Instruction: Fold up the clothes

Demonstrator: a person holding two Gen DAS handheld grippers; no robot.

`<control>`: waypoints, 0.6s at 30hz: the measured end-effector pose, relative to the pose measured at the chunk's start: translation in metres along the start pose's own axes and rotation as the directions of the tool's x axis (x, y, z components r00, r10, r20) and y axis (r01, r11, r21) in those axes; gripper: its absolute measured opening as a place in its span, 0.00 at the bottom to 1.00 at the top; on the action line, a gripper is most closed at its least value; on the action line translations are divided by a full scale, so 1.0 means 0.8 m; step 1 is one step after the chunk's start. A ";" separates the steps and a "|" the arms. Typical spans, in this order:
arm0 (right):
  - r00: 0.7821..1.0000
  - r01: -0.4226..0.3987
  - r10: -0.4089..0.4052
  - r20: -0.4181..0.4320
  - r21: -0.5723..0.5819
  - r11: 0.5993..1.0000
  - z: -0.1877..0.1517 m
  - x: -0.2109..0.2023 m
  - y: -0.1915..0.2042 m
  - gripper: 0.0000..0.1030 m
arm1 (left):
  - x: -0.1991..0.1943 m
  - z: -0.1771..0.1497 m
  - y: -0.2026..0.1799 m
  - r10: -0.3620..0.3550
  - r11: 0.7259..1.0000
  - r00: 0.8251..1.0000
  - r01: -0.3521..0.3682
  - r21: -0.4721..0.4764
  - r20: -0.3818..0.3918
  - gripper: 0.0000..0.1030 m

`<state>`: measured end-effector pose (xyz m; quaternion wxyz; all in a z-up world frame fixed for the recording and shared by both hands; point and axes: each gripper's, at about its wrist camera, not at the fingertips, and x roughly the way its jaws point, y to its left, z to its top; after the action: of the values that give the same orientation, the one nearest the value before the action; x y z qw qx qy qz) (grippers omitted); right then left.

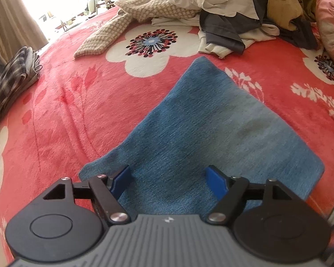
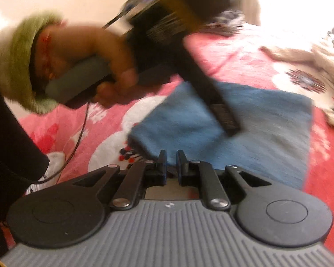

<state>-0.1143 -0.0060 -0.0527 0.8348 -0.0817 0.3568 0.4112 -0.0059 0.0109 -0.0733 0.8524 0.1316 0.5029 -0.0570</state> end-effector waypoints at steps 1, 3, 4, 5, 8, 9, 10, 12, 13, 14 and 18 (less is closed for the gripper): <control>1.000 0.026 -0.026 0.014 0.025 0.999 0.000 -0.009 -0.010 0.09 | 0.000 0.000 0.000 0.001 1.000 1.000 -0.001 0.000 0.000 0.74; 0.994 0.104 -0.106 0.036 0.067 0.992 0.000 -0.024 -0.030 0.09 | 0.001 0.000 -0.001 0.005 1.000 1.000 -0.005 0.005 -0.001 0.75; 0.989 0.136 -0.140 0.038 0.088 0.987 0.000 -0.027 -0.039 0.09 | 0.001 -0.001 -0.002 0.007 1.000 1.000 -0.007 0.007 -0.001 0.76; 0.985 0.165 -0.170 0.036 0.109 0.980 -0.001 -0.029 -0.048 0.09 | 0.001 -0.001 -0.002 0.008 1.000 1.000 -0.008 0.008 -0.001 0.77; 0.976 0.217 -0.218 -0.005 0.128 0.968 -0.005 -0.019 -0.059 0.09 | 0.001 -0.002 -0.003 0.012 1.000 1.000 -0.012 0.013 0.001 0.78; 0.973 0.231 -0.230 -0.025 0.127 0.965 -0.007 -0.014 -0.061 0.09 | 0.001 -0.002 -0.003 0.013 1.000 1.000 -0.013 0.015 0.001 0.78; 0.969 0.247 -0.242 -0.056 0.122 0.961 -0.011 -0.006 -0.062 0.09 | 0.001 -0.002 -0.003 0.010 1.000 1.000 -0.010 0.014 -0.001 0.78; 0.960 0.272 -0.260 -0.107 0.121 0.955 -0.019 0.005 -0.064 0.09 | 0.001 -0.002 -0.005 0.013 1.000 1.000 -0.013 0.016 -0.002 0.78; 0.958 0.279 -0.265 -0.113 0.124 0.952 -0.021 0.007 -0.064 0.09 | 0.001 -0.003 -0.005 0.016 1.000 1.000 -0.016 0.019 -0.002 0.78; 0.957 0.282 -0.269 -0.112 0.124 0.951 -0.022 0.007 -0.064 0.09 | 0.001 -0.003 -0.006 0.017 1.000 1.000 -0.017 0.021 -0.002 0.79; 0.956 0.282 -0.268 -0.118 0.125 0.951 -0.021 0.008 -0.065 0.09 | 0.001 -0.004 -0.005 0.016 1.000 1.000 -0.016 0.024 -0.001 0.79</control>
<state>-0.0815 -0.0430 -0.0778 0.8688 -0.0919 0.4112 0.2602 -0.0089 0.0076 -0.0759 0.8508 0.1461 0.5017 -0.0560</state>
